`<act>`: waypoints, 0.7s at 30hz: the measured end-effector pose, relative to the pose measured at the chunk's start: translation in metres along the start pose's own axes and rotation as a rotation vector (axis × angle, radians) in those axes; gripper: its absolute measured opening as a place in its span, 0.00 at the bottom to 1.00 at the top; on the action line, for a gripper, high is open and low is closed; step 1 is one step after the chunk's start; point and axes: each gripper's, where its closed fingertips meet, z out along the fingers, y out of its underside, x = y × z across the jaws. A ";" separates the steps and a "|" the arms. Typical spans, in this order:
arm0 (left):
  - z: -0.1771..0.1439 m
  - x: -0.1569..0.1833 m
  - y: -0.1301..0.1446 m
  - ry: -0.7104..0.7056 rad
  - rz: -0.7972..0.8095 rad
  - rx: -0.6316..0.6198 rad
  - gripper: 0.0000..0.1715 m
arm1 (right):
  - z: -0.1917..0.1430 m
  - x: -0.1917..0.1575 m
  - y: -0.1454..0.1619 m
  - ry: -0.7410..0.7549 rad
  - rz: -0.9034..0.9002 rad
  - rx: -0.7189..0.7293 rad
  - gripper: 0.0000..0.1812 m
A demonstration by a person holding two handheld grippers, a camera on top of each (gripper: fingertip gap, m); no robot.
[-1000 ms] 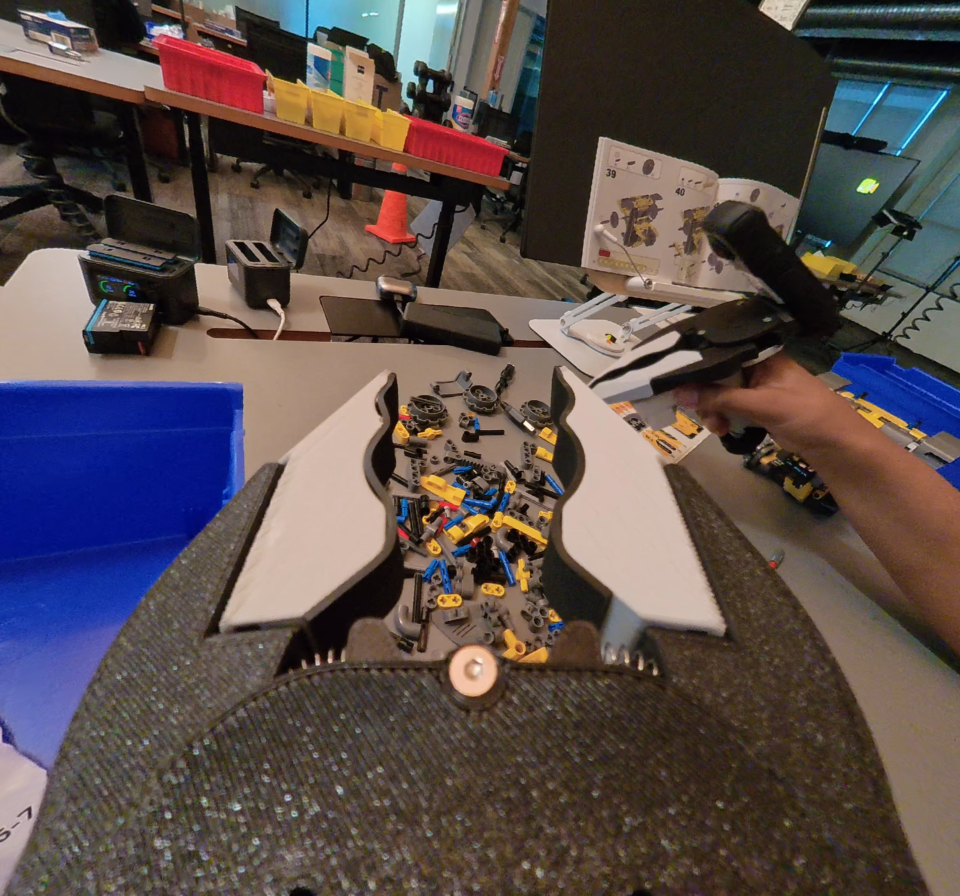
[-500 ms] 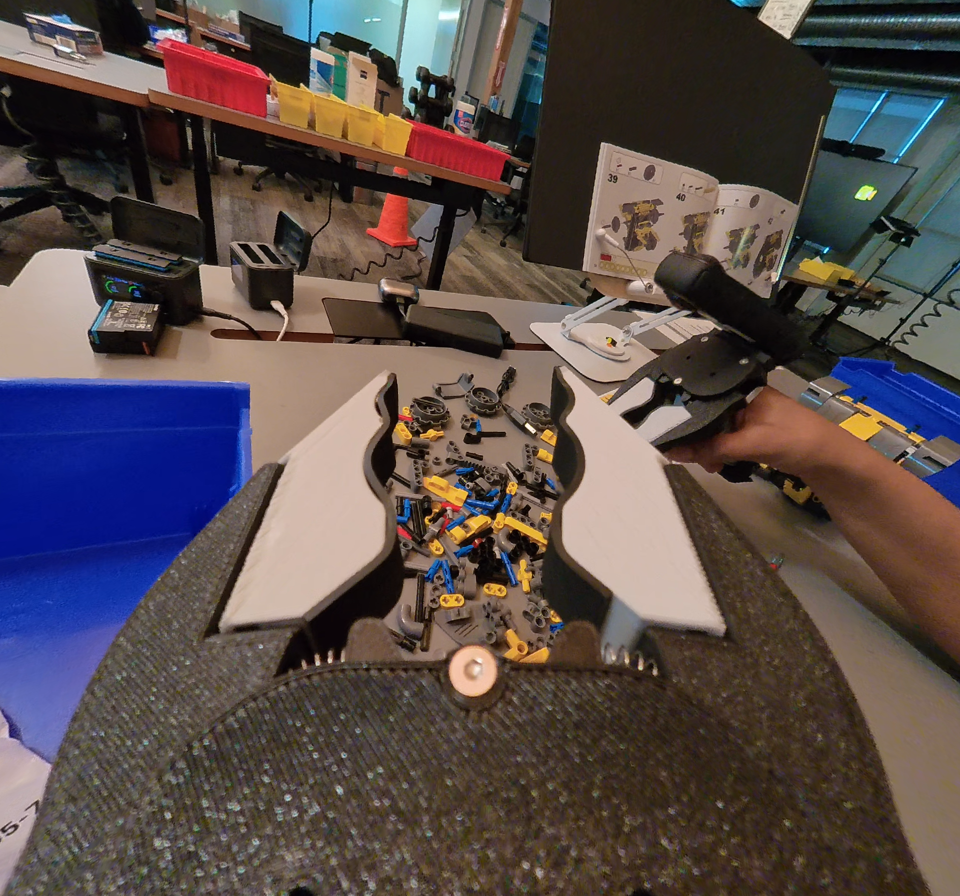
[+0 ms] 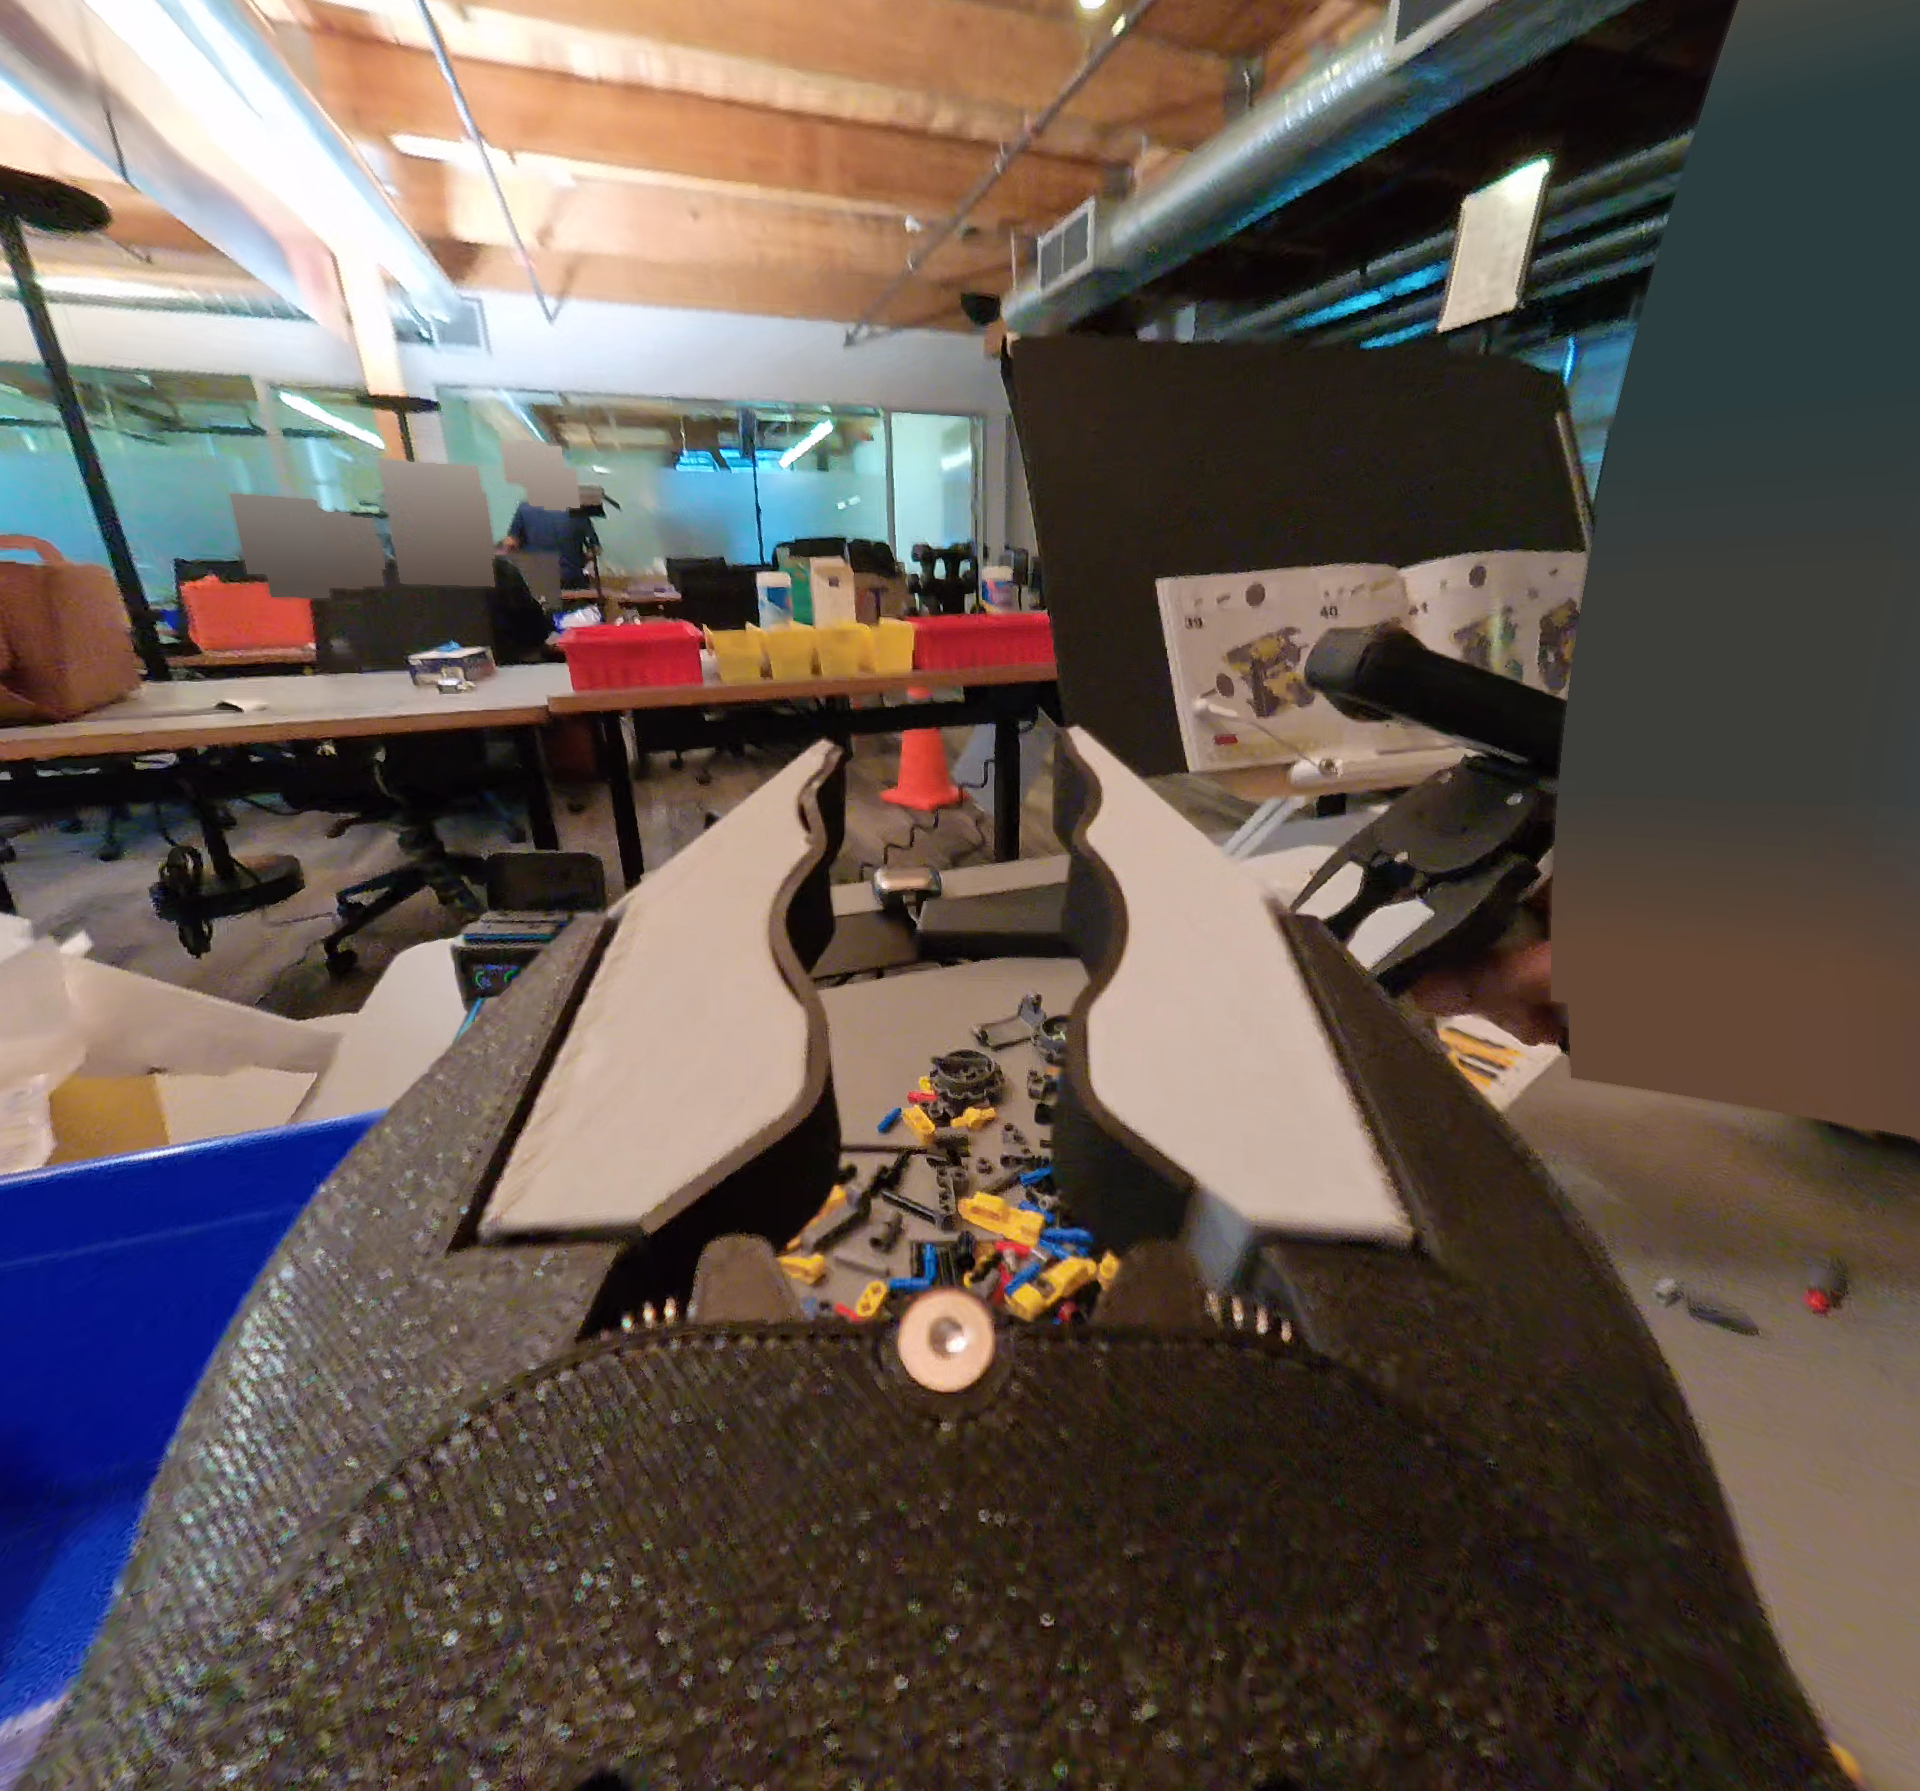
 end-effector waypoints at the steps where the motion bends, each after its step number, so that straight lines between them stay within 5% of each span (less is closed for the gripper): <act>1: -0.002 -0.001 -0.003 -0.004 -0.005 0.016 0.22 | -0.002 0.001 -0.002 0.002 0.003 0.010 0.11; 21: -0.010 0.003 -0.010 0.038 0.022 0.055 0.25 | -0.016 -0.001 -0.025 0.040 -0.036 0.133 0.12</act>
